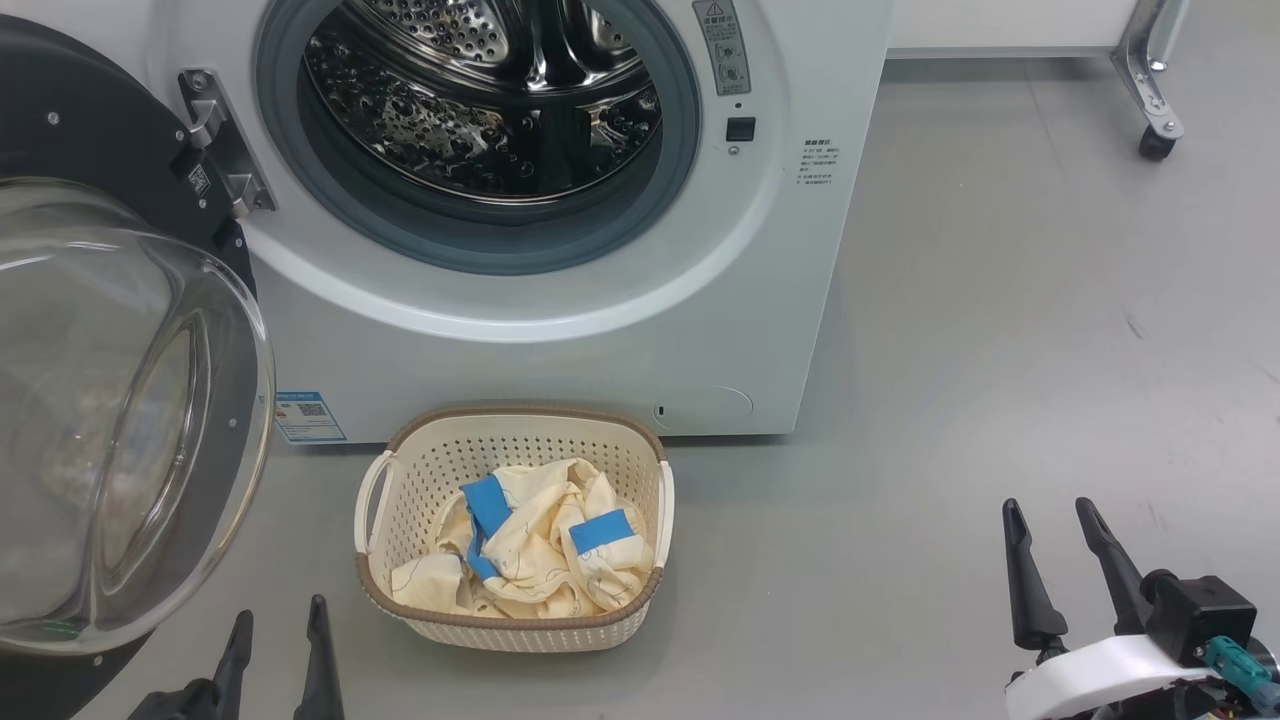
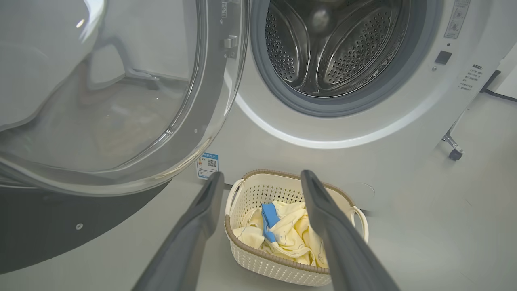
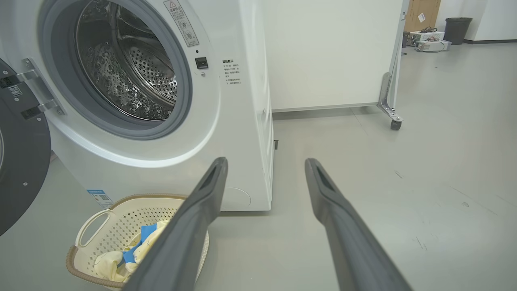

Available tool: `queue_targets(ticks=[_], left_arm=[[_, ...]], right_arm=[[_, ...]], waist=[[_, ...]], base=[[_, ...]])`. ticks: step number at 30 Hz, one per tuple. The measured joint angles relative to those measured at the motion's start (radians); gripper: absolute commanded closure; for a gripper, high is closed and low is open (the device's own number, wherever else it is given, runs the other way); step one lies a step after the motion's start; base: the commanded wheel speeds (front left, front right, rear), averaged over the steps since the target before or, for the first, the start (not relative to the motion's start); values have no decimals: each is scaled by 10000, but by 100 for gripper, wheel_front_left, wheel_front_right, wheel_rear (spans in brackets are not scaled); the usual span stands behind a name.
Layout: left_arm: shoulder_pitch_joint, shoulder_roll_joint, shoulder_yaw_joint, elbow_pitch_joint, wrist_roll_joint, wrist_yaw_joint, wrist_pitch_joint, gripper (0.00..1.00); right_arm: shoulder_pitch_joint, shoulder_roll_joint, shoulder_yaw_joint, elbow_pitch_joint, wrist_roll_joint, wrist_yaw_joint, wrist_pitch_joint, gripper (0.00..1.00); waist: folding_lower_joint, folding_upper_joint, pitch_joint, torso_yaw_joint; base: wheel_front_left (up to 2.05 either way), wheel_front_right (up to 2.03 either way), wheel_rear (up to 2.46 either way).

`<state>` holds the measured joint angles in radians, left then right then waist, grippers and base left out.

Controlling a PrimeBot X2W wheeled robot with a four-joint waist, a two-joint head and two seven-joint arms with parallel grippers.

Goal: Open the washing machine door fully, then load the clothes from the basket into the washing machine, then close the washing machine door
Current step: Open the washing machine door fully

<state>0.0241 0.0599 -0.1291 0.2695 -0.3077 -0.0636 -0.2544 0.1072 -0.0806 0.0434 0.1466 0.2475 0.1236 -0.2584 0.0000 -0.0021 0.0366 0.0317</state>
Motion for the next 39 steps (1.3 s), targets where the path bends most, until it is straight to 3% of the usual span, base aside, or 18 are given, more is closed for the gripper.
queue_targets(ticks=[39], left_arm=[[115,-27,750,-261,94,-56,-12,0]], right_arm=[[150,-65,12,75,2,2,0,0]], waist=[[0,0,-99,-78]], base=[[0,0,0]])
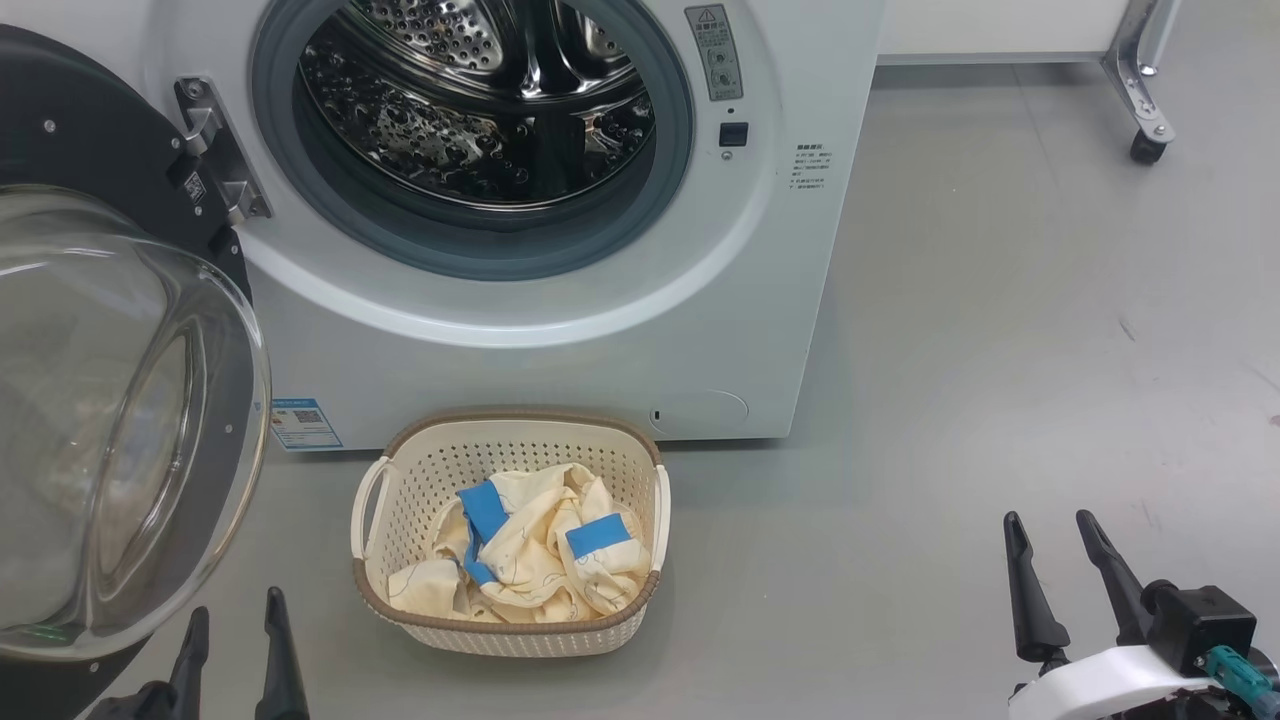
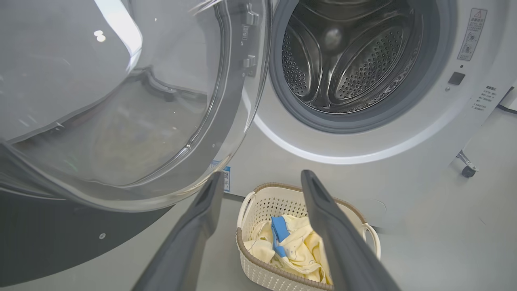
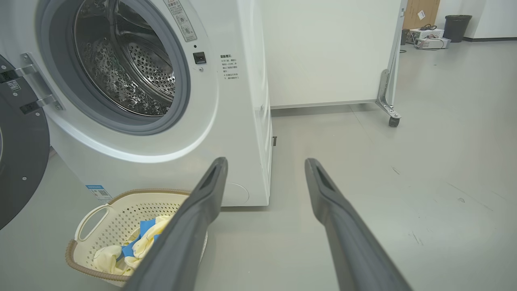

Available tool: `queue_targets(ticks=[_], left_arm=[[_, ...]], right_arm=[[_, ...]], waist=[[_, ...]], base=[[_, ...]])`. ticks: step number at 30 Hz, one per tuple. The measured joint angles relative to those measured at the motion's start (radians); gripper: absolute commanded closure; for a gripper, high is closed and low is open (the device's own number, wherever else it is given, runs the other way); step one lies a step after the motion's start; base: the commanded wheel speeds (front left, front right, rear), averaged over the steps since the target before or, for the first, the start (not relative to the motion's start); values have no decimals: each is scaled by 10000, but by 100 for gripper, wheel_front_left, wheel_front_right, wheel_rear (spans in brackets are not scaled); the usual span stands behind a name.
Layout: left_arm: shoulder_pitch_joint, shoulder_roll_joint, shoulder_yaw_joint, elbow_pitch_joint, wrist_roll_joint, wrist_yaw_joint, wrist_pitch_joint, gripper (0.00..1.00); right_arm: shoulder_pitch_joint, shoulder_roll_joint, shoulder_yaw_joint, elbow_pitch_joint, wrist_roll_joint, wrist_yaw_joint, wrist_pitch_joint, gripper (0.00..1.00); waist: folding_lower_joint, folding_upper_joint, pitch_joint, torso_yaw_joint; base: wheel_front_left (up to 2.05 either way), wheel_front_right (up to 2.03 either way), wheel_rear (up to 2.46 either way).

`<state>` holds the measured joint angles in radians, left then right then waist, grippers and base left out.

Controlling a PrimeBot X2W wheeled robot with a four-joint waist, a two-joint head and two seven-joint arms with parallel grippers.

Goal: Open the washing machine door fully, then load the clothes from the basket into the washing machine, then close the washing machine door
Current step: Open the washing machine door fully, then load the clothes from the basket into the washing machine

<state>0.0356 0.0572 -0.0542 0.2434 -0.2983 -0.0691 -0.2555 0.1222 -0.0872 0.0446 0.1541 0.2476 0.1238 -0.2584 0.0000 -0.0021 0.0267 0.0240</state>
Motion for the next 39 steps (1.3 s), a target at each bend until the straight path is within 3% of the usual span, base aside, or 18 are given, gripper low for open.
queue_targets(ticks=[39], left_arm=[[-5,-69,115,-167,621,-15,-2,0]], right_arm=[[-37,71,8,-2,0,0,0,0]], waist=[[0,0,350,96]], base=[[63,-63,0]])
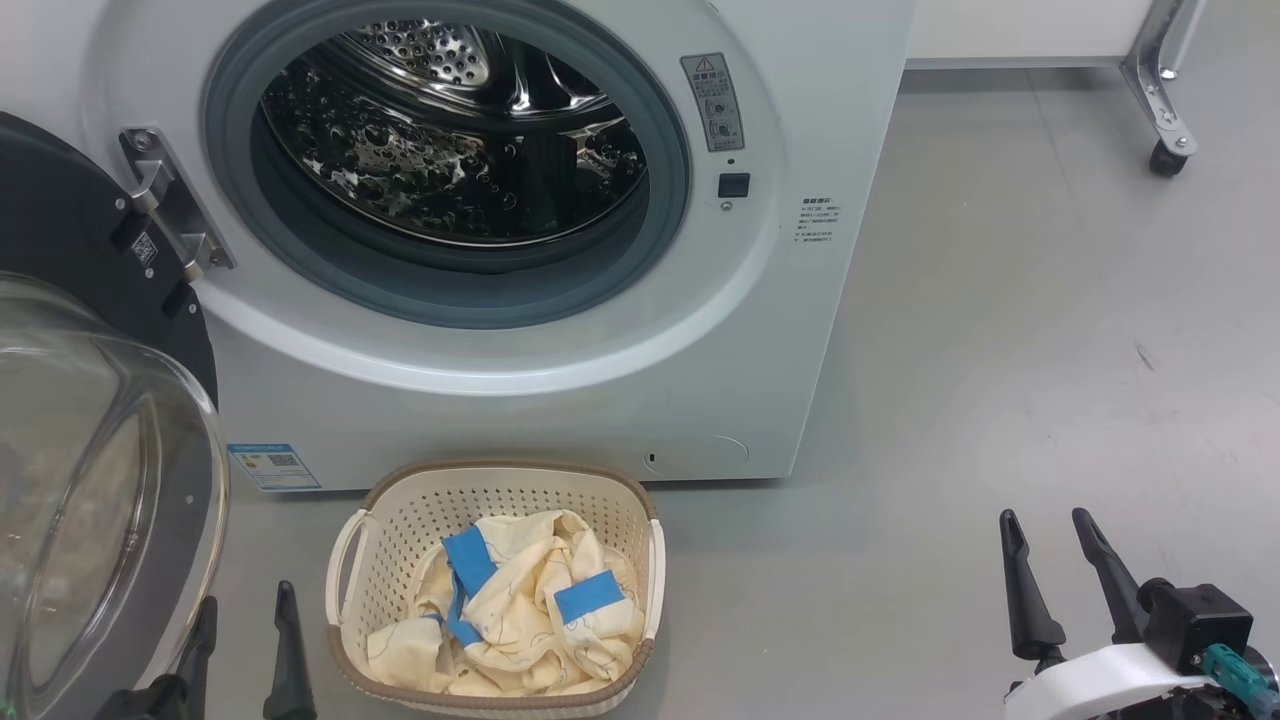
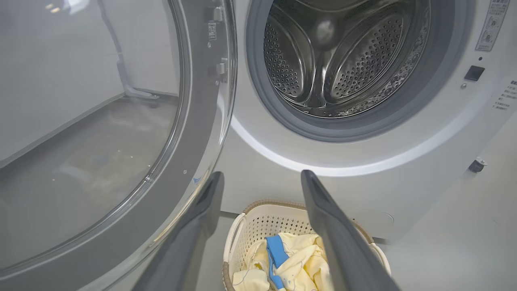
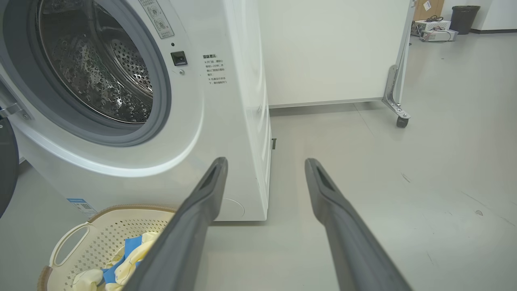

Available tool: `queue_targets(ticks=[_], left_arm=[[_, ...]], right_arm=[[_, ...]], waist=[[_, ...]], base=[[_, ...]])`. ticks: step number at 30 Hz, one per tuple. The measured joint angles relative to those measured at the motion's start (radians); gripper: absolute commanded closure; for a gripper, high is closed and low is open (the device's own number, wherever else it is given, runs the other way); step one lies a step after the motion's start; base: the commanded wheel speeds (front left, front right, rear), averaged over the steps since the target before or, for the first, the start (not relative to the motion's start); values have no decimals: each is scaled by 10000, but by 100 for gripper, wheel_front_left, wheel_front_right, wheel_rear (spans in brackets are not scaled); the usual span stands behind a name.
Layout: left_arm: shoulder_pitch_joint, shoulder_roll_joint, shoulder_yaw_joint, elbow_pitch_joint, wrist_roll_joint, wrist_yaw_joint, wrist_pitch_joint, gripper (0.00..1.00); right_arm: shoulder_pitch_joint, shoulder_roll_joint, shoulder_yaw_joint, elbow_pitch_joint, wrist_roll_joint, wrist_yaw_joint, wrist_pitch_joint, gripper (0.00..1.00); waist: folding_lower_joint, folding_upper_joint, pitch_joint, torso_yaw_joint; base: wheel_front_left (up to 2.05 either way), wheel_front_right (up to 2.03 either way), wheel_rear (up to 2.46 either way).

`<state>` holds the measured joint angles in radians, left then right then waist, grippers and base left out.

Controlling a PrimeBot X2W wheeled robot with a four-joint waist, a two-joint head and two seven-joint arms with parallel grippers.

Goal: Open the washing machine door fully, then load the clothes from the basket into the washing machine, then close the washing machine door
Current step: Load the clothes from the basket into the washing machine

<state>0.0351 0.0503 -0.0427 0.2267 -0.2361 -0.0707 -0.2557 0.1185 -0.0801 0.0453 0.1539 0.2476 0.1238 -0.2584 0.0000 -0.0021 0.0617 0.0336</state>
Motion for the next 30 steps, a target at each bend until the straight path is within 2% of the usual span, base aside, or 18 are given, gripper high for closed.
queue_targets(ticks=[18,30], left_arm=[[6,-27,44,-42,98,-59,0,0],[-29,-2,-395,-46,295,-236,0,0]], right_arm=[[-6,21,209,42,0,-2,0,0],[-307,98,347,-121,0,0,0,0]], waist=[[0,0,-12,1],[0,0,660,-386]], base=[[13,-13,0],[0,0,0]])
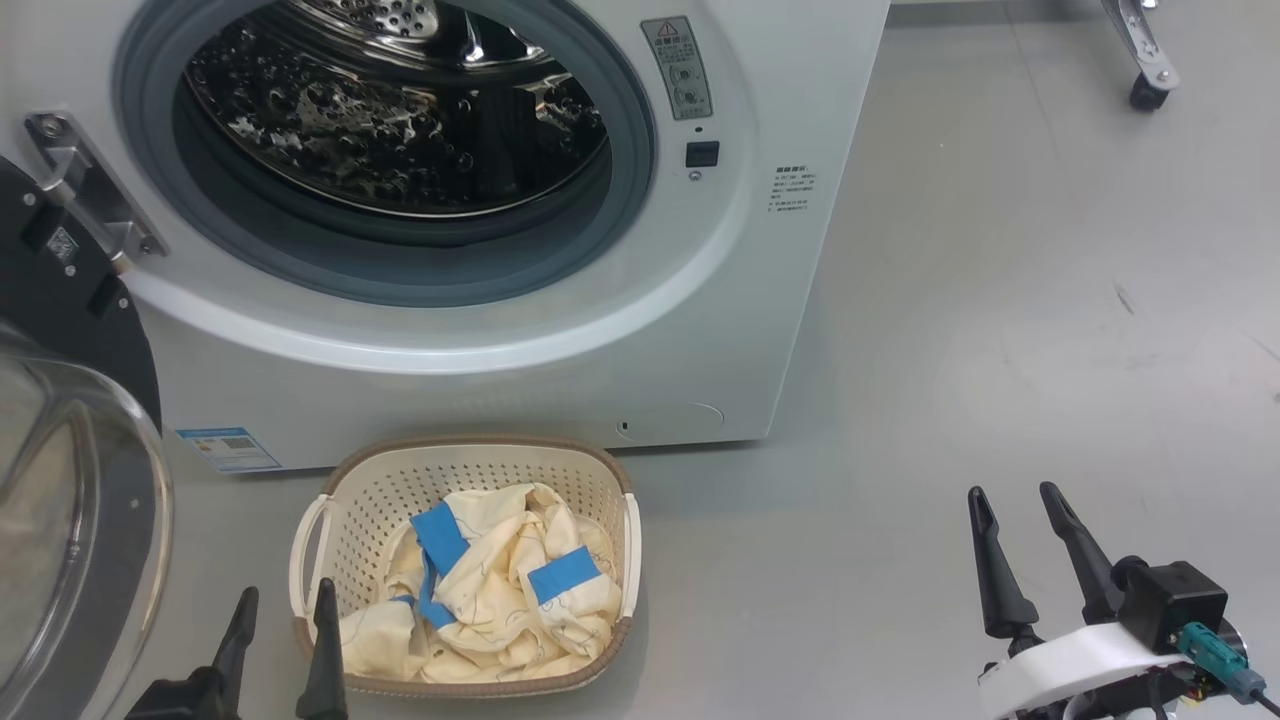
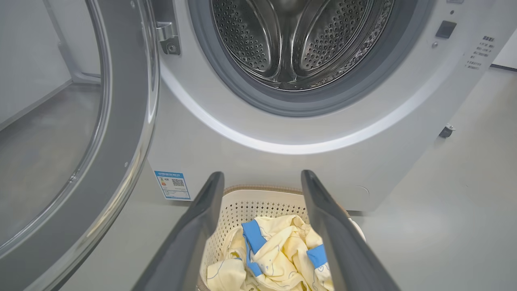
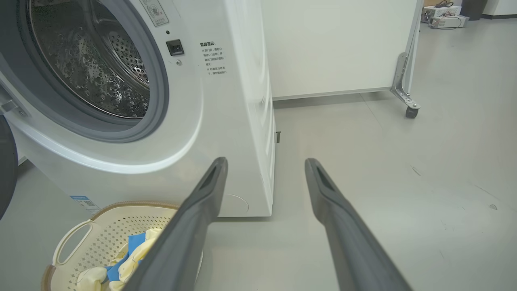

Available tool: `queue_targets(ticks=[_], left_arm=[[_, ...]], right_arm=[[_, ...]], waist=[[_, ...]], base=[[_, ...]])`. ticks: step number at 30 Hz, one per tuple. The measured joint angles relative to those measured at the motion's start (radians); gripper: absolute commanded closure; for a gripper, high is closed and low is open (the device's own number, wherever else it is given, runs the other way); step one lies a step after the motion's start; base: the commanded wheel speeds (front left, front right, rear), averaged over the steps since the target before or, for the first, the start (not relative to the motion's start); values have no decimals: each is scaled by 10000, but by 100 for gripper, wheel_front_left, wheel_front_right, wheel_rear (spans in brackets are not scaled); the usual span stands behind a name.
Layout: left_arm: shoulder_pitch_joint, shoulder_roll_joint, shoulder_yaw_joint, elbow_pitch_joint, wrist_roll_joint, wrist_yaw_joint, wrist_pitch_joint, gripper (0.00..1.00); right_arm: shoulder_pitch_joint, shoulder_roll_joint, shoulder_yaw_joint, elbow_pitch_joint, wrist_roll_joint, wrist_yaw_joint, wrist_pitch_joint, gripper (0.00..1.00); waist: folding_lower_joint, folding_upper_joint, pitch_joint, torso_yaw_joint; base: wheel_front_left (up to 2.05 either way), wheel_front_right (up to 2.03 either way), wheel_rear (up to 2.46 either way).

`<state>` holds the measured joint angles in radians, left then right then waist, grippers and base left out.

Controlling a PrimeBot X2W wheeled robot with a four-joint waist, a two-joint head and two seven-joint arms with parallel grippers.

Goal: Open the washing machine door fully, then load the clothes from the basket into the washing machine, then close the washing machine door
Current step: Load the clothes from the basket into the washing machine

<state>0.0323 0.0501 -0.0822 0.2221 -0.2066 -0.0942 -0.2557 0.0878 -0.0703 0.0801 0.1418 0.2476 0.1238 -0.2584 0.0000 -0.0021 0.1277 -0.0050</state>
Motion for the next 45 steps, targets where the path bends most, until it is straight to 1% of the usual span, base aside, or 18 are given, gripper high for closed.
queue_targets(ticks=[3,9,22,25,32,35,37,40,43,45], left_arm=[[-97,6,-138,140,-23,-84,79,0],[-555,-13,-201,502,-1078,-178,732,0],[-2259,-2,-451,1344,-1906,-192,2226,0],[-2598,84,-479,1590,-2013,-274,2479,0],[-3103,217,-497,2360,-2564,-274,3227,0],[-3370,282,-677,2638,-2646,-274,3547,0],[-3575,414,-1018,2715,-2690,-274,3718,0],[-3919,391,-1225,2769,-3260,-274,3908,0],[-4251,410,-1430,2880,-3499,-274,4069,0],[-4466,562,-1536,3083,-3664,-274,4182,0]], right_arm=[[-138,42,35,-40,0,-2,0,0],[-572,81,148,-201,2,0,0,0],[-1726,127,324,-380,21,0,0,0],[-1977,134,389,-380,48,-2,0,0],[-2339,153,479,-384,50,-2,0,0],[-2405,157,477,-403,48,0,-2,0],[-2452,169,491,-405,48,0,0,0],[-2591,180,491,-422,48,0,0,0],[-2733,186,470,-437,48,0,-2,0],[-2875,190,430,-460,46,0,-2,0]], waist=[[0,0,277,-140],[0,0,935,-453],[0,0,2586,-1172],[0,0,2933,-1340],[0,0,3608,-1726],[0,0,3899,-1843],[0,0,4098,-1905],[0,0,4397,-1985],[1,0,4692,-2051],[1,0,4971,-2108]], base=[[0,0,0],[0,0,0],[0,0,0],[0,0,0],[0,0,0],[0,0,0],[0,0,0],[0,0,0],[0,0,0],[0,0,0]])
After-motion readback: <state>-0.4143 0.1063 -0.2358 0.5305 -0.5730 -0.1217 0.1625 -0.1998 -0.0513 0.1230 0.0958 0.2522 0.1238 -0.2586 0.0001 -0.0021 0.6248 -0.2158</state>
